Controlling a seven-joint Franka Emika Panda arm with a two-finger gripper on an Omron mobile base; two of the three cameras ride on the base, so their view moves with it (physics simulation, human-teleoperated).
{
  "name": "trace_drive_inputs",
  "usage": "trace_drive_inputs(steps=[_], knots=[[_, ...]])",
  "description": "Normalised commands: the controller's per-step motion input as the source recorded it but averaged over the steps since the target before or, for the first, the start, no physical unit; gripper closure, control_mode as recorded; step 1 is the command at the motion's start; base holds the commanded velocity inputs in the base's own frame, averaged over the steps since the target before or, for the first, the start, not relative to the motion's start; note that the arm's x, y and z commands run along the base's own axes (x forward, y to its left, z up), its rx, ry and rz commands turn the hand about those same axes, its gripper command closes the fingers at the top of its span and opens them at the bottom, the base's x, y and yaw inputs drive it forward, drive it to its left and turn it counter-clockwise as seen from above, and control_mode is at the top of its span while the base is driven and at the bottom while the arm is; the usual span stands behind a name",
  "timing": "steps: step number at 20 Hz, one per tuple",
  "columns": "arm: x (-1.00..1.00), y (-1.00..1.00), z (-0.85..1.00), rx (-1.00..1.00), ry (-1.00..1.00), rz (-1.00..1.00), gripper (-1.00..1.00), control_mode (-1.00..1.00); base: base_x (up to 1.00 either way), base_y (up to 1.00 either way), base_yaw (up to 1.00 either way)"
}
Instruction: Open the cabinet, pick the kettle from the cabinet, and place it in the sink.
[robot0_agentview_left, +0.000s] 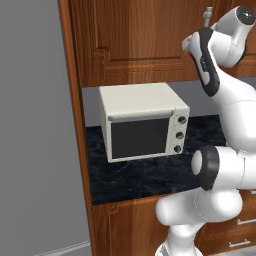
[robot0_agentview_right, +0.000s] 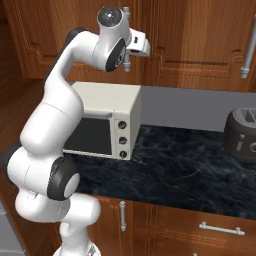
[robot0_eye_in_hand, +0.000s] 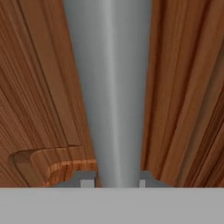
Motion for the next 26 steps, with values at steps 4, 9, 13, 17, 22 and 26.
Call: trace_drive_inputs(steps=[4, 9, 13, 17, 22, 26], knots=[[-0.22, 0.07, -0.02, 0.08, -0.03, 0.06, 1.00, -1.00, 0.00, 0.00, 0.00], [-0.37, 0.13, -0.03, 0.02, -0.05, 0.04, 1.00, -1.00, 0.00, 0.00, 0.00], [-0.45, 0.13, 0.00, 0.00, -0.03, 0.00, 1.00, -1.00, 0.00, 0.00, 0.00], [-0.44, 0.18, 0.00, 0.00, 0.00, 0.00, 1.00, -1.00, 0.00, 0.00, 0.00], [-0.47, 0.17, 0.00, 0.00, 0.00, 0.00, 1.00, -1.00, 0.00, 0.00, 0.00], [-0.49, 0.18, 0.00, 0.00, 0.00, 0.00, 1.00, -1.00, 0.00, 0.00, 0.00]])
